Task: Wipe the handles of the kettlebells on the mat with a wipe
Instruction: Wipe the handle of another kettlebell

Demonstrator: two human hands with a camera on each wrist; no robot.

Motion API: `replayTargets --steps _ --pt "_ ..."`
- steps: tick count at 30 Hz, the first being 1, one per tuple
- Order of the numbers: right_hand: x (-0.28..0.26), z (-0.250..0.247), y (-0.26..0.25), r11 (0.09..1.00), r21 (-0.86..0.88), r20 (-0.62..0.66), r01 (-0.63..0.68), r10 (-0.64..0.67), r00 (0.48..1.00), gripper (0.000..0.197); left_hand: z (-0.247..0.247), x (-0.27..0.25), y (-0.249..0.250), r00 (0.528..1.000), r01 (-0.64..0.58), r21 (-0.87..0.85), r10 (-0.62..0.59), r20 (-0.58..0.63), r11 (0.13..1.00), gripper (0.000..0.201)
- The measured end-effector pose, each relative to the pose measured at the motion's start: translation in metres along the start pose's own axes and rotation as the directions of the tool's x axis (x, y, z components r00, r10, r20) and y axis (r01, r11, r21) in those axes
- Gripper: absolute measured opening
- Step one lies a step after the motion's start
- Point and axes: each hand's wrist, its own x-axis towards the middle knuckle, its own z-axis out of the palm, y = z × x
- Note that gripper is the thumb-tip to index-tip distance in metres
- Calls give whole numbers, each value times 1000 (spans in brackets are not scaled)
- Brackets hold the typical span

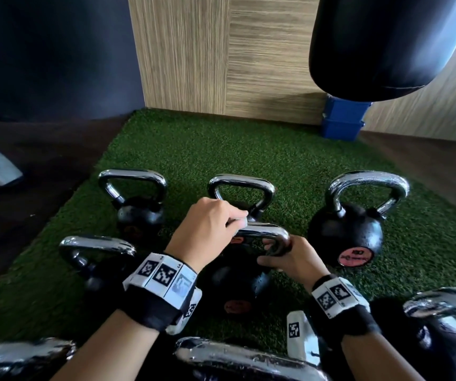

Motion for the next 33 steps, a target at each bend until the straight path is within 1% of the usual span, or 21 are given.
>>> replayTargets --steps 2,4,5,7,8,10,12,13,14,15,16,17,19,20,22,24,25,26,28,30,33 --pt "-1 6 12 999 48 -45 7 -5 999 72 -1 -2 3 999 33 5 -33 8 999 21" --pt "-5 9 22 990 138 -63 14 -6 998 74 -7 -6 1 995 99 38 -99 -6 994 15" --pt "-7 10 26 984 174 -64 26 -15 998 72 -9 -7 -3 991 129 67 -127 -31 989 16" --pt "-13 11 28 979 193 -68 61 -49 996 65 -14 -10 -13 978 203 145 -193 -75 968 27" --pt "-14 11 27 977 202 -70 69 -56 996 61 -16 -11 -15 972 233 182 -224 -68 955 26" --pt "-14 13 27 968 238 -73 74 -58 996 55 -16 -16 -16 972 234 216 -230 -43 948 24" --pt "-14 15 28 964 253 -91 81 -60 994 52 -15 -21 -16 977 212 164 -204 -69 963 20" --pt "-15 16 28 963 254 -98 89 -66 993 51 -14 -25 -19 973 215 96 -204 -109 972 15" --pt "-15 16 29 962 253 -100 98 -74 992 50 -15 -28 -24 963 225 20 -220 -154 974 11" --pt "-16 16 29 961 255 -101 104 -80 992 49 -15 -31 -31 952 248 -41 -252 -175 968 11" --pt "-16 16 30 960 260 -100 102 -79 992 47 -13 -33 -39 943 281 -81 -291 -162 956 13" --pt "-15 16 31 959 267 -96 98 -74 993 46 -11 -35 -47 932 329 -113 -342 -122 938 15" --pt "-14 15 30 956 280 -91 89 -66 994 45 -3 -39 -63 899 421 -216 -437 -27 881 16" --pt "-13 15 30 954 287 -93 90 -66 993 44 1 -41 -70 887 443 -279 -461 -1 852 16" --pt "-13 16 30 948 303 -95 97 -71 993 41 9 -45 -82 873 455 -405 -487 26 793 20" --pt "-13 16 31 940 326 -93 97 -71 993 41 17 -49 -93 855 482 -505 -511 93 715 36" --pt "-13 16 31 937 335 -92 97 -70 993 42 22 -52 -97 841 506 -530 -526 128 681 40" --pt "-13 16 31 936 339 -92 98 -71 993 44 29 -55 -100 827 530 -538 -539 159 655 39" --pt "-12 16 31 937 335 -94 98 -70 993 48 42 -61 -103 799 576 -533 -565 207 619 30" --pt "-10 15 31 948 304 -88 90 -66 994 48 52 -65 -104 777 601 -552 -584 235 578 27" --pt "-8 13 29 963 261 -71 64 -47 996 45 55 -68 -109 782 586 -638 -556 282 500 27"
